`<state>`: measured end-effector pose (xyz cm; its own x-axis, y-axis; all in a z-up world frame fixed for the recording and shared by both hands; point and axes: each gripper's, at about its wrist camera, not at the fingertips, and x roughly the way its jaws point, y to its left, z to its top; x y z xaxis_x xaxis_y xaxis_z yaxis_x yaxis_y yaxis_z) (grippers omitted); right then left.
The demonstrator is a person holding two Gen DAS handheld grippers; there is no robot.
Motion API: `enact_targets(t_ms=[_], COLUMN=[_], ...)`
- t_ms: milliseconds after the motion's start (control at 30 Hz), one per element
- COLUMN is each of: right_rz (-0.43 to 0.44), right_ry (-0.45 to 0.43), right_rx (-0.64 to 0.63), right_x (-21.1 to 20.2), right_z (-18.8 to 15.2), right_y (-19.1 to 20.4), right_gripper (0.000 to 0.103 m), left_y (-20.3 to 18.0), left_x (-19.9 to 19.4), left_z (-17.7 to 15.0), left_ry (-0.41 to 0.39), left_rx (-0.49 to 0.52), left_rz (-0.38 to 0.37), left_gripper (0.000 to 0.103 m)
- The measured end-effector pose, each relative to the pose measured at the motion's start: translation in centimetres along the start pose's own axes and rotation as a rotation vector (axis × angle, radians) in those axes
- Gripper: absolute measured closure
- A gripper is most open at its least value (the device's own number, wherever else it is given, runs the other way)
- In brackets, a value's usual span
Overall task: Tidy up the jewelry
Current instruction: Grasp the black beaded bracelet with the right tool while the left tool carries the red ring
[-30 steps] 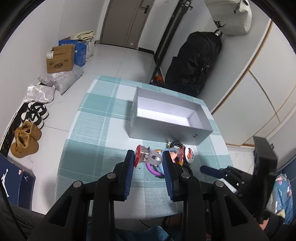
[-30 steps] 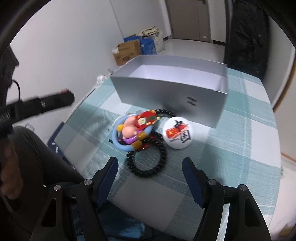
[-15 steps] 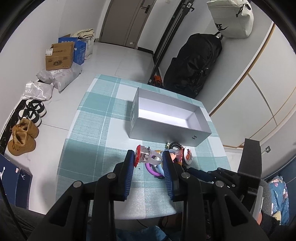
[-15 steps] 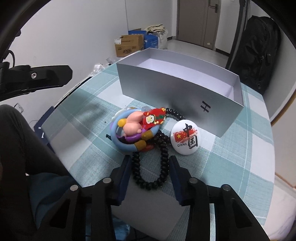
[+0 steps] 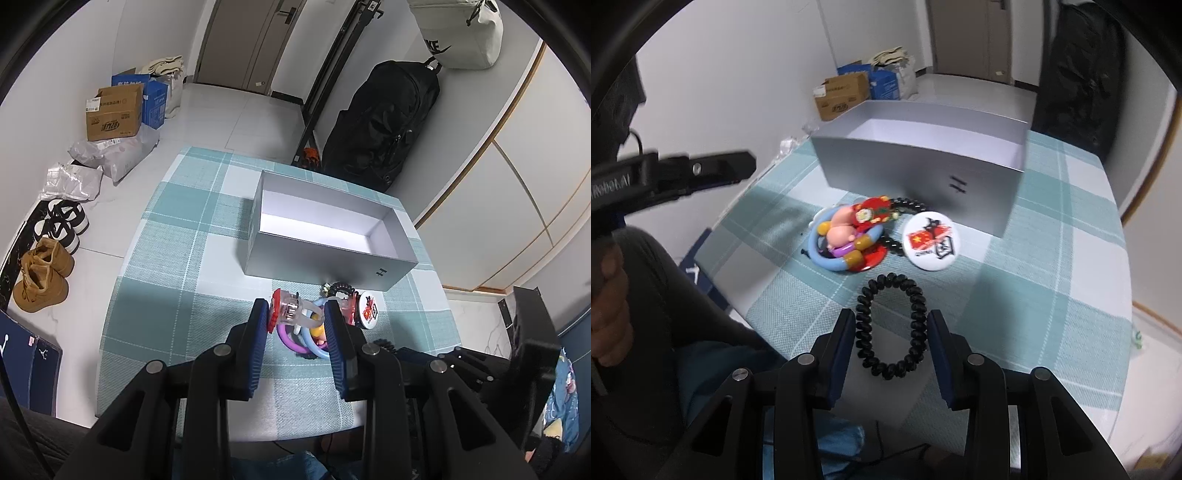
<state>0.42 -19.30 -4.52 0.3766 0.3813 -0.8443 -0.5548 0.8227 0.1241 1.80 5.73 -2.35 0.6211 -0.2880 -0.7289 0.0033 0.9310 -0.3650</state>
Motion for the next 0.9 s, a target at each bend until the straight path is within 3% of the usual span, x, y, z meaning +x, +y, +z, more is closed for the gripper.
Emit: enact_targets(t_ms=[300, 500, 900], right_rz=[0.109, 0.149, 0.192], right_ry=[-0.142, -0.219, -0.213], right_rx=[0.169, 0.199, 0.145], right_x=[-3.3, -5.1, -2.6], right_z=[1.3, 4.2, 11.8], right_y=[-2.9, -4.6, -6.6], right_gripper=[0.064, 0.064, 0.064], left_y=[-0.9, -1.2, -2.3], left_x=[0.3, 1.2, 6.6], left_z=[0.8, 3.4, 8.6], left_ry=[0.002, 0.011, 0.079], left_rx=[0.007, 0.009, 0.062], left_rz=[0.006, 0.006, -0.013], left_gripper=[0.078, 0.078, 0.078])
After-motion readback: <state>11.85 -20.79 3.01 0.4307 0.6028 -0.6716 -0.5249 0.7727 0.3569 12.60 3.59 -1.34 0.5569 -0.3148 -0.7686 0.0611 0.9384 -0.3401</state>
